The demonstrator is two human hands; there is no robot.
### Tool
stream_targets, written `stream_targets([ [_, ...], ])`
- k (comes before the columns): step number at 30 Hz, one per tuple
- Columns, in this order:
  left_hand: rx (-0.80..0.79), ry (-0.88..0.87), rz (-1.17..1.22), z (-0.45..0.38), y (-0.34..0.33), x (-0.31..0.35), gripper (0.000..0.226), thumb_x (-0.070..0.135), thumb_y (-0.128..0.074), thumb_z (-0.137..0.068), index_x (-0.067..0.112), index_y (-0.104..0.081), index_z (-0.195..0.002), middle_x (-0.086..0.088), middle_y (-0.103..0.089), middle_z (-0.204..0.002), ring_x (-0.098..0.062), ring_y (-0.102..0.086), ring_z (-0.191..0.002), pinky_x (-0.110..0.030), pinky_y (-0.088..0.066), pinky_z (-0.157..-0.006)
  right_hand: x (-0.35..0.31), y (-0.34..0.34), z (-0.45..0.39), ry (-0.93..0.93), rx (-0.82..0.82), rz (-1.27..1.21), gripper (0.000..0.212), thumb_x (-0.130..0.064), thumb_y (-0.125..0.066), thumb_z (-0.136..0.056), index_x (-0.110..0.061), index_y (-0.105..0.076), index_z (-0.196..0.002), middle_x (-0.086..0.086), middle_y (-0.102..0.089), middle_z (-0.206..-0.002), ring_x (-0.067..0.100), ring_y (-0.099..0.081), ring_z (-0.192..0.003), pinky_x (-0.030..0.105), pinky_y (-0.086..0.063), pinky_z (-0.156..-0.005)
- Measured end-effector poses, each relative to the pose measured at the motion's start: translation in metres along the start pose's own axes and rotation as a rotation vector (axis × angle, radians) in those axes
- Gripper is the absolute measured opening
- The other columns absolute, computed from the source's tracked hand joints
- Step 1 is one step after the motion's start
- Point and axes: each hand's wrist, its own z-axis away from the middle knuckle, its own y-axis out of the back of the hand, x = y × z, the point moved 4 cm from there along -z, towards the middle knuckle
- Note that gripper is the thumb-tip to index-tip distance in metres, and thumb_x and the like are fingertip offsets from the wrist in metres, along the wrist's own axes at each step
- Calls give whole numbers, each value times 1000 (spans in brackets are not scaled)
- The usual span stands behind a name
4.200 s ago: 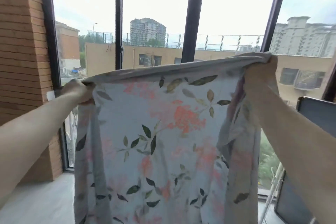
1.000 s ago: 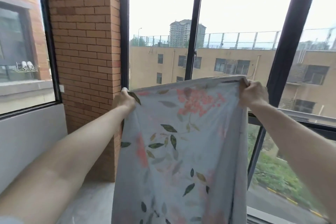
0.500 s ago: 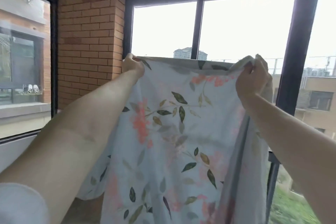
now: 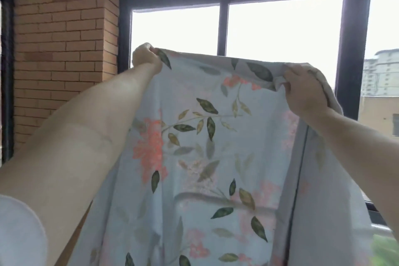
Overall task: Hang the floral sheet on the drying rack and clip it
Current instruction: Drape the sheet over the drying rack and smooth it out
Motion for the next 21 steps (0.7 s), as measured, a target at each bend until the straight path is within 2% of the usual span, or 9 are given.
stream_targets([
  [2,-42,-35,-7,-23,-27,3,24,6,-47,-96,26,-55,-86,2,-56,-101,-16,-49,-92,-24,-37,-77,-2,-22,-21,2,-56,68,24,-1,-57,-95,2,-63,-118,24,-56,-132,46,-56,-117,53,-52,-91],
  [4,-93,-58,-53,-33,-62,-10,22,6,-50,-92,25,-62,-91,1,-60,-105,-18,-55,-91,-25,-41,-77,-6,-52,-24,16,-146,100,14,-4,-58,-96,-4,-66,-107,20,-54,-135,42,-53,-122,47,-48,-94],
  [6,-146,-47,-103,-37,-103,-37,26,7,-52,-88,28,-67,-95,-2,-63,-119,-23,-62,-103,-29,-49,-89,-8,-94,-17,-38,-265,99,10,-9,-54,-100,-12,-63,-100,13,-49,-143,36,-53,-123,39,-46,-91],
  [8,-185,-8,-177,-33,-138,-67,27,9,-54,-90,30,-69,-98,-7,-58,-130,-29,-60,-120,-35,-46,-104,-6,-132,-4,-97,-357,79,14,-10,-52,-100,-16,-64,-99,8,-44,-150,32,-55,-123,36,-48,-91],
  [9,-211,5,-216,-28,-151,-79,25,11,-55,-92,31,-68,-96,-8,-57,-132,-30,-58,-124,-36,-45,-106,-7,-146,2,-106,-401,75,17,-9,-52,-99,-17,-67,-101,7,-41,-153,32,-55,-125,37,-49,-94],
  [12,-304,0,-281,-14,-188,-112,20,15,-59,-97,29,-72,-100,-7,-69,-122,-32,-65,-114,-36,-52,-95,-13,-177,17,-89,-499,126,23,-13,-51,-100,-18,-71,-107,4,-43,-154,31,-54,-130,38,-49,-101],
  [15,-437,-17,-336,16,-225,-141,15,25,-58,-100,24,-73,-102,-6,-74,-103,-30,-70,-93,-34,-56,-78,-16,-208,43,-90,-701,165,22,-14,-52,-98,-21,-73,-103,1,-53,-135,27,-58,-123,36,-49,-100],
  [18,-711,-10,-352,58,-261,-175,23,31,-56,-102,19,-75,-96,1,-78,-85,-22,-75,-75,-35,-63,-68,-21,-234,82,-134,-932,164,23,-17,-58,-94,-22,-73,-111,1,-61,-134,24,-60,-125,32,-46,-104],
  [21,-1029,20,-318,112,-282,-201,15,21,-60,-101,12,-72,-105,-6,-77,-97,-21,-77,-80,-34,-65,-65,-29,-246,135,-146,-1178,227,30,-27,-50,-100,-19,-70,-120,4,-67,-132,25,-62,-124,27,-43,-96],
])
